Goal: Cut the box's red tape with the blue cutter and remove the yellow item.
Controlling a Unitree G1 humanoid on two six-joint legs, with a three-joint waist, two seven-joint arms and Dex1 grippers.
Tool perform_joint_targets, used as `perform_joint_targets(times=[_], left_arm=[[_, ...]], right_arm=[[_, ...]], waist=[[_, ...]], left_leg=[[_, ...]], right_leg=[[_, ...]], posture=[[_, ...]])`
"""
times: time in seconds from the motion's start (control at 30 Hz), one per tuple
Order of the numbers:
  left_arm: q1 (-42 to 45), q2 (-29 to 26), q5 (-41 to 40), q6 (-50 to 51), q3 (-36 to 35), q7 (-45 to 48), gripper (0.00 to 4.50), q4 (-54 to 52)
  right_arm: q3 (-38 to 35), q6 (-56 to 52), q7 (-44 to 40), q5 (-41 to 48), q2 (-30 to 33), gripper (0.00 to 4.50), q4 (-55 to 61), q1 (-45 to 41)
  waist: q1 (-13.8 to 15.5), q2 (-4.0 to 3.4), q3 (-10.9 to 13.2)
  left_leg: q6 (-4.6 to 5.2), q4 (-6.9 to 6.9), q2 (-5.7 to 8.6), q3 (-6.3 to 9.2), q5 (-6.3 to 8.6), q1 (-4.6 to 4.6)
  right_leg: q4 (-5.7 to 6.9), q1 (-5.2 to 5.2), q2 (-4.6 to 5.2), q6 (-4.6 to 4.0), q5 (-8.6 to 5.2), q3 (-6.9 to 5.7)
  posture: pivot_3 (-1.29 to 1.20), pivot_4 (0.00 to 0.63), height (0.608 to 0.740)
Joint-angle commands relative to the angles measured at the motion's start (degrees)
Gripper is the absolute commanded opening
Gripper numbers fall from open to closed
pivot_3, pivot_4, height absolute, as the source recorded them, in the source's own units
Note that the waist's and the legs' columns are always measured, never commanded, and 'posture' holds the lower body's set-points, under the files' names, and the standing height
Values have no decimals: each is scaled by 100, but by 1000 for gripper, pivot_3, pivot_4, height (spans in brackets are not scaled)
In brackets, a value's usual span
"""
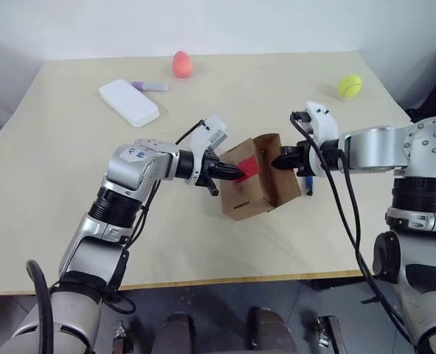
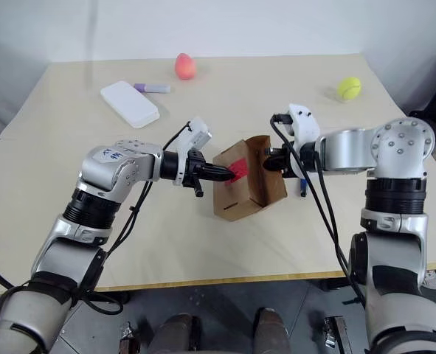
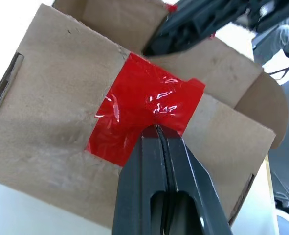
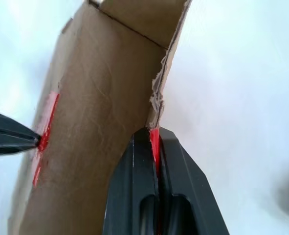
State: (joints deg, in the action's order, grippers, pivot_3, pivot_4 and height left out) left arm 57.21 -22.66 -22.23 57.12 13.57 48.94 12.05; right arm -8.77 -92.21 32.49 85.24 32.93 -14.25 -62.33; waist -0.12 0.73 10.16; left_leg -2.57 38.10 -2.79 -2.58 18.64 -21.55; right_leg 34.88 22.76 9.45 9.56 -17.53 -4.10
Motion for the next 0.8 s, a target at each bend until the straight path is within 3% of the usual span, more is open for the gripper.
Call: perform_joint_targets(times=[0.03, 0.13, 0.37, 0.63, 0.8], left_arm=[[-216, 72, 113, 190, 105, -160, 0, -19], [-319, 103, 103, 217, 62, -226, 0, -115], [-374, -63, 11, 445, -86, -198, 0, -350], [48, -605, -545, 878, -442, 551, 0, -320], [465, -313, -512, 526, -527, 511, 0, -30]], right_arm=[[307, 388, 1013, 1530, 376, 12, 315, -284], [963, 1104, 1930, 2635, 746, 12, 632, -176], [1451, 1564, 2572, 2776, 862, 12, 1016, -87], [2044, 1687, 2645, 2776, 1150, 12, 1241, 87], [2245, 1685, 2440, 2776, 1216, 12, 1358, 26]], waist=[[20, 0, 0], [6, 2, 2], [-6, 16, 10], [-3, 16, 10], [16, 18, 9]], left_leg=[[0, 0, 0, 1, 0, -1], [8, 0, 0, 1, 5, -3], [8, 18, -1, 1, 5, -85], [8, 9, -3, 3, 5, -85], [8, 12, -3, 3, 5, -84]], right_leg=[[-1, 0, 0, 0, 0, 0], [-7, 0, 0, 4, 2, -1], [11, 86, 0, 4, 4, -11], [7, 88, 1, 5, 4, -19], [4, 83, 1, 5, 5, -21]], posture=[[0, 150, 740], [0, 150, 740], [0, 150, 740], [0, 150, 740], [0, 150, 740]])
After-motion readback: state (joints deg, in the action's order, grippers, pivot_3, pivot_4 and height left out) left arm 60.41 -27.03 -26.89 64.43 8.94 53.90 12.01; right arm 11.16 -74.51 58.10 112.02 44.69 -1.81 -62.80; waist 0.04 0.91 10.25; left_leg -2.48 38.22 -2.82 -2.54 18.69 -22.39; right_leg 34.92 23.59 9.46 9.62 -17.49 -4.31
